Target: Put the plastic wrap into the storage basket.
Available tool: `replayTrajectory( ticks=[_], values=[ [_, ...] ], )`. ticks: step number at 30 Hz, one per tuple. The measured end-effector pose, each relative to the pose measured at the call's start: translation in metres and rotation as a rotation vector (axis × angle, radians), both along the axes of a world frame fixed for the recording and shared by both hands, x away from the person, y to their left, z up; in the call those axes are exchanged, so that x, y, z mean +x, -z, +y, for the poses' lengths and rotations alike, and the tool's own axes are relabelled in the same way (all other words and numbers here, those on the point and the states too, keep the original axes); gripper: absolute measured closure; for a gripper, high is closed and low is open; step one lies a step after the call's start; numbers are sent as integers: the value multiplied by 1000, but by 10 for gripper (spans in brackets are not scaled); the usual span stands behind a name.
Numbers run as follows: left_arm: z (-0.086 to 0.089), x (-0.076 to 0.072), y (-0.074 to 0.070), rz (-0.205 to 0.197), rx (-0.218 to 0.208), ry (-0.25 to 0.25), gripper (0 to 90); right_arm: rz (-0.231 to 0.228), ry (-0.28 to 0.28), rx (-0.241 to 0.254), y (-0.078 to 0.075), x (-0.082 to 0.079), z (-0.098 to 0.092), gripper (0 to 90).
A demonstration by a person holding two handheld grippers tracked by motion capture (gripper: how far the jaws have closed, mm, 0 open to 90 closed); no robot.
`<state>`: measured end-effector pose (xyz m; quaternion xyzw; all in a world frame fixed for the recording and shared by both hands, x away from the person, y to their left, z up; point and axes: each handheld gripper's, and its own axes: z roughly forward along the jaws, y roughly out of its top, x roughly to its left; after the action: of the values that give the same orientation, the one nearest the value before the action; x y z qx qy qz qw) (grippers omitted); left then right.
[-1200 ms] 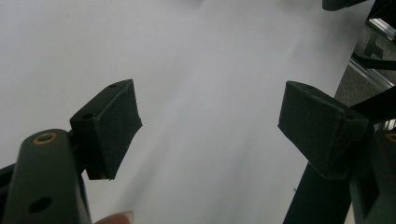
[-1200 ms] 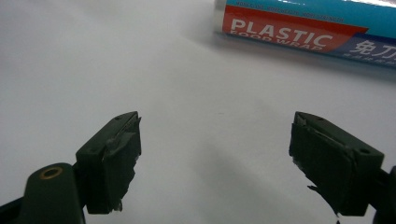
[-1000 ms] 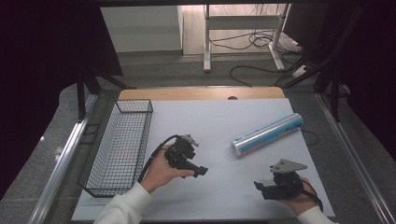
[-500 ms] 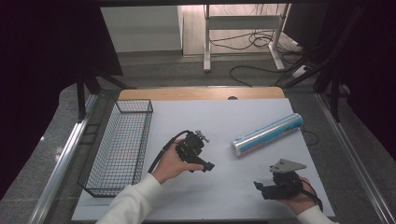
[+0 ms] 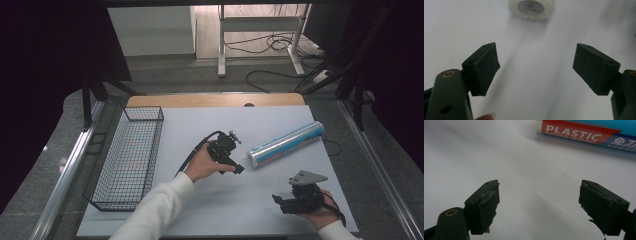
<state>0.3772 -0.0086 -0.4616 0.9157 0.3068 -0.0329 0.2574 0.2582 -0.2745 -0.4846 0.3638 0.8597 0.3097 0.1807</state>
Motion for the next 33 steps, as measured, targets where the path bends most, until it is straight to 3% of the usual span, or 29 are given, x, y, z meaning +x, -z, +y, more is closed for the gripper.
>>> replayTrajectory(
  ticks=[11, 18, 29, 33],
  values=[
    [-29, 26, 1, 6, -4, 5, 185, 5, 1, -6, 1, 0, 0, 174],
    [-49, 34, 6, 5, 8, 44, 157, 9, 0, -8, 2, 1, 0, 174],
    [-76, 52, 23, 26, 38, 52, 145, 6, -26, -10, 2, 0, 1, 172],
    [-83, 51, 31, 15, 58, 65, 205, 10, -27, -9, 3, 1, 0, 172]
  ],
)
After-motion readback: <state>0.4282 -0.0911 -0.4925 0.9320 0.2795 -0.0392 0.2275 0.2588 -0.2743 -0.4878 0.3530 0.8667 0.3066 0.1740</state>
